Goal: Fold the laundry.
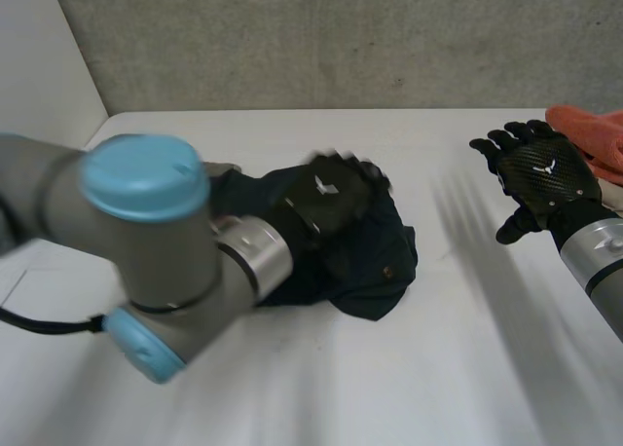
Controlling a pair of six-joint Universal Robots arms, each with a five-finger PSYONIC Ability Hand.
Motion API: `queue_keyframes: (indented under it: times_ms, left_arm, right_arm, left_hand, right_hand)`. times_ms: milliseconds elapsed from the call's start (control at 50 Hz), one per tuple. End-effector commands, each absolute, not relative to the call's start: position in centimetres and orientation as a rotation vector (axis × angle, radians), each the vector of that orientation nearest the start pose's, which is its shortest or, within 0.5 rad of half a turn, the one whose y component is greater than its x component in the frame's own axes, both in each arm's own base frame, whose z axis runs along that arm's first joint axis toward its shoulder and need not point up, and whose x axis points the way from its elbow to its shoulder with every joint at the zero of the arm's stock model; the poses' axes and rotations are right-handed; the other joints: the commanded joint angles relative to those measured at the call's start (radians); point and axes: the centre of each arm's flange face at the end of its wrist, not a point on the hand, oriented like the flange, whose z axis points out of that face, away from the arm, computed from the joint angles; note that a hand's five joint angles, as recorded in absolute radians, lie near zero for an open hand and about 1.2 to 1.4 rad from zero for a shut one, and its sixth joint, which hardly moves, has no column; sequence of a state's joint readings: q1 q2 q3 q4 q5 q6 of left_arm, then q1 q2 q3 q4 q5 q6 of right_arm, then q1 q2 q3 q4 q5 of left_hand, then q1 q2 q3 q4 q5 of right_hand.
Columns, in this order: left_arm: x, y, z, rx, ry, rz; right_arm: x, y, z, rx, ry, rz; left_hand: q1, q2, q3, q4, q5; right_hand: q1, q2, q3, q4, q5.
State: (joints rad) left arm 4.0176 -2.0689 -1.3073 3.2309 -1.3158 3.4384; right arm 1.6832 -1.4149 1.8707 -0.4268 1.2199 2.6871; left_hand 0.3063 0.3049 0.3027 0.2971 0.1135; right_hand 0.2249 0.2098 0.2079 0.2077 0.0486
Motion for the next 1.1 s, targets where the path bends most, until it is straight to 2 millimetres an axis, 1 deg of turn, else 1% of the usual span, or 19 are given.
queue_keyframes:
  times_ms: [20,160,280,400,540,560,620,640,660,680,720,740,780,800,860,880,920,1000,1100]
  left_arm:
    - [-32.1,-24.4,28.2,1.191,2.109,-2.436]
    - [-28.3,-29.1,27.2,1.021,2.149,-2.339]
    - [-25.5,-34.3,22.4,1.039,2.2,-2.156]
    - [-26.2,-36.6,18.0,1.306,2.209,-2.072]
    - [-27.1,-38.4,13.2,1.429,2.315,-1.937]
    - [-27.3,-38.4,12.8,1.44,2.328,-1.925]
    - [-27.8,-38.0,12.1,1.466,2.367,-1.891]
    - [-28.0,-37.9,12.1,1.472,2.367,-1.891]
    - [-28.5,-37.6,12.2,1.477,2.363,-1.895]
    - [-28.9,-37.3,12.4,1.484,2.359,-1.904]
    - [-29.5,-36.8,13.5,1.486,2.34,-1.929]
    - [-29.9,-36.2,15.5,1.475,2.302,-1.971]
    - [-30.0,-35.3,17.4,1.444,2.292,-1.996]
    - [-30.1,-34.1,18.9,1.404,2.305,-2.014]
    - [-30.8,-31.5,21.0,1.37,2.333,-2.057]
    - [-31.4,-29.6,22.4,1.362,2.344,-2.1]
    - [-32.2,-27.5,23.7,1.354,2.35,-2.152]
    - [-34.4,-22.9,24.5,1.352,2.362,-2.249]
    - [-38.0,-18.0,22.2,1.422,2.35,-2.304]
  right_arm:
    - [20.7,-28.2,22.2,-0.972,2.124,-1.976]
    - [24.2,-25.3,23.4,-1.005,2.128,-1.759]
    - [27.5,-23.4,22.4,-1.089,2.075,-1.691]
    - [31.4,-22.8,19.6,-1.154,2.015,-1.763]
    - [32.8,-24.4,16.0,-1.196,2.032,-1.874]
    - [33.0,-24.8,14.9,-1.231,2.035,-1.885]
    - [33.3,-25.3,13.6,-1.292,2.04,-1.89]
    - [33.6,-25.8,13.2,-1.312,2.042,-1.904]
    - [33.7,-26.1,13.3,-1.316,2.038,-1.916]
    - [33.7,-26.3,13.4,-1.312,2.037,-1.926]
    - [33.7,-27.0,14.2,-1.29,2.028,-1.965]
    - [33.6,-27.2,14.5,-1.284,2.026,-1.983]
    - [33.3,-27.9,15.7,-1.252,2.012,-2.037]
    - [32.4,-29.3,17.3,-1.196,2.002,-2.116]
    - [30.3,-32.1,20.2,-1.09,1.973,-2.275]
    - [29.4,-33.4,21.8,-1.033,1.928,-2.371]
    - [29.1,-34.5,22.9,-0.993,1.864,-2.45]
    - [29.9,-36.8,23.5,-0.962,1.677,-2.567]
    - [29.1,-39.8,21.3,-0.997,1.542,-2.622]
  left_hand:
    - [-0.06,-0.059,-0.057,-0.051,-0.042]
    - [-0.055,-0.053,-0.051,-0.045,-0.036]
    - [-0.061,-0.059,-0.057,-0.051,-0.042]
    - [-0.063,-0.062,-0.06,-0.054,-0.045]
    - [-0.028,-0.027,-0.025,-0.019,-0.01]
    - [0.007,0.008,0.01,0.016,0.025]
    - [0.639,0.64,0.642,0.648,0.657]
    - [0.882,0.884,0.886,0.892,0.901]
    - [1.088,1.089,1.091,1.097,1.106]
    - [1.09,1.091,1.094,1.099,1.108]
    - [1.09,1.091,1.094,1.099,1.108]
    - [1.09,1.091,1.094,1.099,1.108]
    - [1.09,1.091,1.094,1.099,1.108]
    - [1.09,1.091,1.094,1.099,1.108]
    - [1.09,1.091,1.094,1.099,1.108]
    - [1.09,1.091,1.094,1.099,1.108]
    - [1.09,1.091,1.094,1.099,1.108]
    - [1.09,1.091,1.094,1.099,1.108]
    - [1.09,1.091,1.094,1.099,1.108]
  right_hand:
    - [-0.05,-0.035,-0.033,-0.033,-0.049]
    - [-0.05,-0.035,-0.033,-0.033,-0.049]
    - [-0.05,-0.035,-0.033,-0.033,-0.049]
    - [-0.05,-0.035,-0.033,-0.033,-0.049]
    - [-0.05,-0.035,-0.033,-0.033,-0.049]
    - [-0.05,-0.035,-0.033,-0.033,-0.049]
    - [0.155,0.17,0.172,0.173,0.157]
    - [0.639,0.654,0.656,0.656,0.641]
    - [0.949,0.964,0.966,0.966,0.951]
    - [1.169,1.184,1.186,1.186,1.171]
    - [1.171,1.186,1.188,1.189,1.173]
    - [1.171,1.186,1.188,1.189,1.173]
    - [1.171,1.186,1.188,1.189,1.173]
    - [1.171,1.186,1.188,1.189,1.173]
    - [1.171,1.186,1.188,1.189,1.173]
    - [1.171,1.186,1.188,1.189,1.173]
    - [1.171,1.186,1.188,1.189,1.173]
    - [1.171,1.186,1.188,1.189,1.173]
    - [1.171,1.186,1.188,1.189,1.173]
